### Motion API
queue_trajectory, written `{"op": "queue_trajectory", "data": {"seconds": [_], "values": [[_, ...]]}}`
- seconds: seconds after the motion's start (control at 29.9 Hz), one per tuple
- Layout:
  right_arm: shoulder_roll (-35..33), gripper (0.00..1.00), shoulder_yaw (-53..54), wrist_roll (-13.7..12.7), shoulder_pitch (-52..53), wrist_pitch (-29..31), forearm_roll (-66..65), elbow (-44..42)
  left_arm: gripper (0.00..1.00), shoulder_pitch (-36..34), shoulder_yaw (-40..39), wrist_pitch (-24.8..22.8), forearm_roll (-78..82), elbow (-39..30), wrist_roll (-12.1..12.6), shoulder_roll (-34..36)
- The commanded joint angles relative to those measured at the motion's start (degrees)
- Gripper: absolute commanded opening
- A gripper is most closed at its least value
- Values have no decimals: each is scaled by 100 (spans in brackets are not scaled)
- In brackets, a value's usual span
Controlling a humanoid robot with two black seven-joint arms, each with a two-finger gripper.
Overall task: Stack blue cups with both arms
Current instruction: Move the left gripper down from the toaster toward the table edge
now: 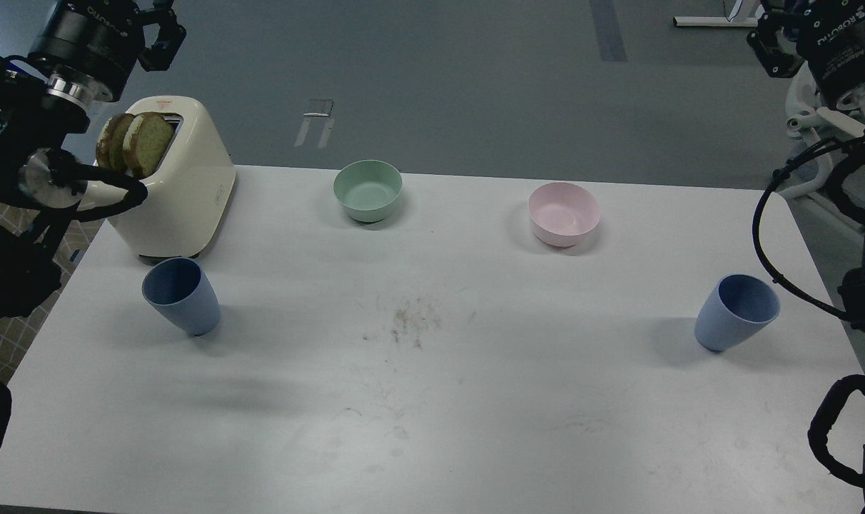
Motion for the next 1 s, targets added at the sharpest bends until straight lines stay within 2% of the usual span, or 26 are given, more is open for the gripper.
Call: {"op": "queue_trajectory", "data": {"seconds": [0.0,0.27,0.6,0.7,0.87,0.97], "values": [[-19,100,6,0,-8,1,0,10,97,1,3,-34,7,1,-12,-13],[-1,100,15,0,-44,1,18,1,98,-17,-32,88,-11,1,-73,5],[-115,100,94,-44,-61,-8,53,-78,97,-8,-41,-166,68,-17,-100,136],[-141,100,111,-61,-158,1,263,-78,97,88,29,-210,112,-104,-91,399],[-264,100,112,-52,-368,45,817,-43,97,642,82,-281,998,-965,-144,1094],[-343,100,129,-52,-430,54,1028,-51,94,1080,39,-237,1980,-1771,-354,1585]]}}
